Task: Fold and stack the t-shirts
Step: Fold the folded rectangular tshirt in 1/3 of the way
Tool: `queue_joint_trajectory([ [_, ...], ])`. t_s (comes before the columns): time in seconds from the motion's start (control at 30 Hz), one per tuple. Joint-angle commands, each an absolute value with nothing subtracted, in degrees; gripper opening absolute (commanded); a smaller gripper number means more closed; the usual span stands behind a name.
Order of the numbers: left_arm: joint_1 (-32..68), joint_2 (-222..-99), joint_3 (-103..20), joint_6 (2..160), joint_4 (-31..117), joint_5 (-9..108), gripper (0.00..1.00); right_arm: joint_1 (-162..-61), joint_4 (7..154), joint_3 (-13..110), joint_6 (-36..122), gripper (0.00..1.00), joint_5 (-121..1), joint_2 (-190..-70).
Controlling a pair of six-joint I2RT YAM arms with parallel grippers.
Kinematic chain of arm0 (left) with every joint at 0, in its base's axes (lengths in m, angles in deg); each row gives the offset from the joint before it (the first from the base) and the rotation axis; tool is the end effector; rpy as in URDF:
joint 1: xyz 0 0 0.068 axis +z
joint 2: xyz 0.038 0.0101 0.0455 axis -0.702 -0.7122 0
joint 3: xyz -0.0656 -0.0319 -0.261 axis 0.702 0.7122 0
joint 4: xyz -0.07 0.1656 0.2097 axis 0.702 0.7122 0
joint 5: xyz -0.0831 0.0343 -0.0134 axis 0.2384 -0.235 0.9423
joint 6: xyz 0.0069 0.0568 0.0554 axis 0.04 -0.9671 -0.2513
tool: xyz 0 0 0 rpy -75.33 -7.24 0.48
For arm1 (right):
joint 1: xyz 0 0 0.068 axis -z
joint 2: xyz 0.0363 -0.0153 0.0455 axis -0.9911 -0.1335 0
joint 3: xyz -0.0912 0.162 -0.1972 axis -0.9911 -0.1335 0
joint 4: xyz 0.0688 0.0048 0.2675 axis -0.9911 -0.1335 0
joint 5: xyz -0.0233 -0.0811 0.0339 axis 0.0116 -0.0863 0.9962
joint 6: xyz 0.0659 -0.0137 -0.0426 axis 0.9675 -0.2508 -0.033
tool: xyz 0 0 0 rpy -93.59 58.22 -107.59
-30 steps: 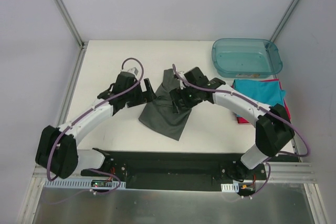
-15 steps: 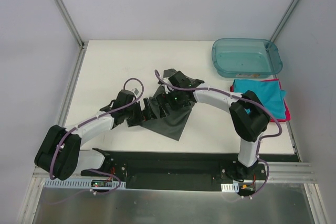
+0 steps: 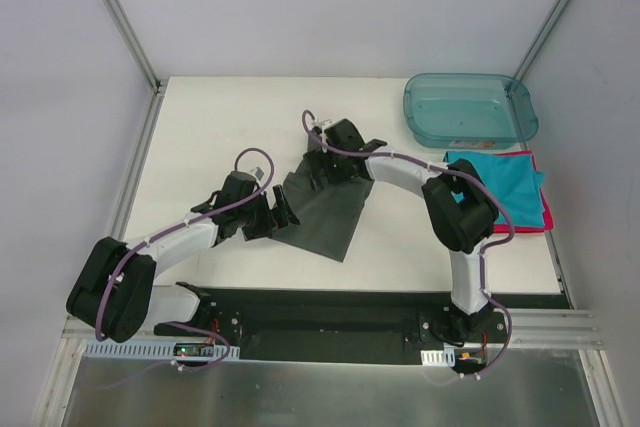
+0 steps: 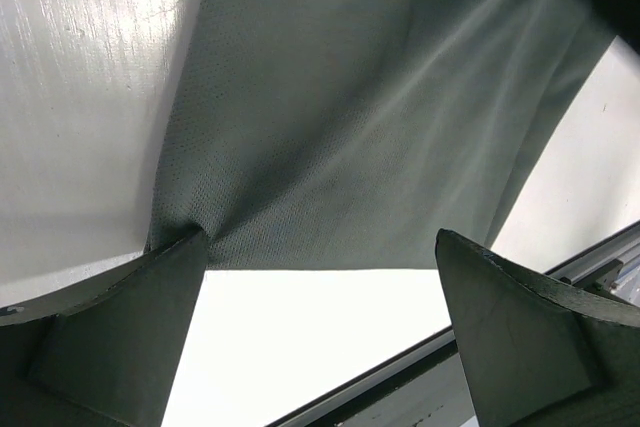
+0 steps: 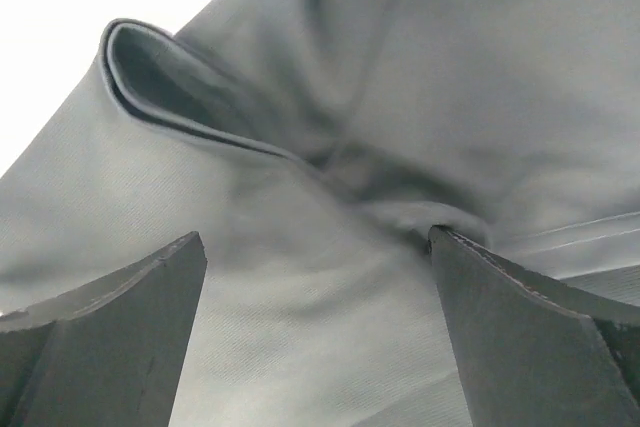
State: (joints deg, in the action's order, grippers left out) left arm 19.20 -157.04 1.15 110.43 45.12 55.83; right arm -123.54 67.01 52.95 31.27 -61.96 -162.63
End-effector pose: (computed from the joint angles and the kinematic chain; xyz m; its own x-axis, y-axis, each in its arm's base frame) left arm 0.2416 -0.1336 0.1348 -0.8449 -0.3039 -0.4403 0.0332 0.7916 -0.6101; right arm 0.3506 0.3163 0.1539 -0.4914 -0.5475 -0.6774 -0.7528 0.6581 0.0142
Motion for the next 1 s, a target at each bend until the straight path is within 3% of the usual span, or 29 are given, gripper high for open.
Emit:
queue_joint_trajectory([
  [0.0,19.98,-157.54,3.93,109.39,49.59,52.07,0.99,-119.16,70.79,59.09,32.30,0.96,-70.80,-165.07],
  [0.2,19.98,-155.00,3.58,109.65,50.39,52.68,0.99,-117.84,70.71,57.00,30.47,0.96,-62.99,-158.40],
  [0.5,20.06,-142.44,2.08,109.74,58.11,48.04,0.99,-119.94,75.37,33.98,28.26,0.96,-45.50,-136.26],
  [0.6,20.41,-139.53,2.61,111.76,62.95,41.89,0.99,-124.85,71.78,29.85,26.16,0.96,-48.89,-132.03],
  [0.77,21.38,-141.62,3.75,113.95,63.92,43.02,0.98,-139.69,65.36,28.69,21.85,0.96,-60.15,-131.84],
  [0.87,21.38,-145.49,3.32,115.10,63.14,44.42,0.83,-145.33,62.28,30.53,21.32,0.98,-66.47,-135.35],
  [0.97,21.38,-149.01,3.23,115.97,61.12,44.78,0.77,-147.71,60.08,32.73,21.58,0.97,-67.37,-139.39],
])
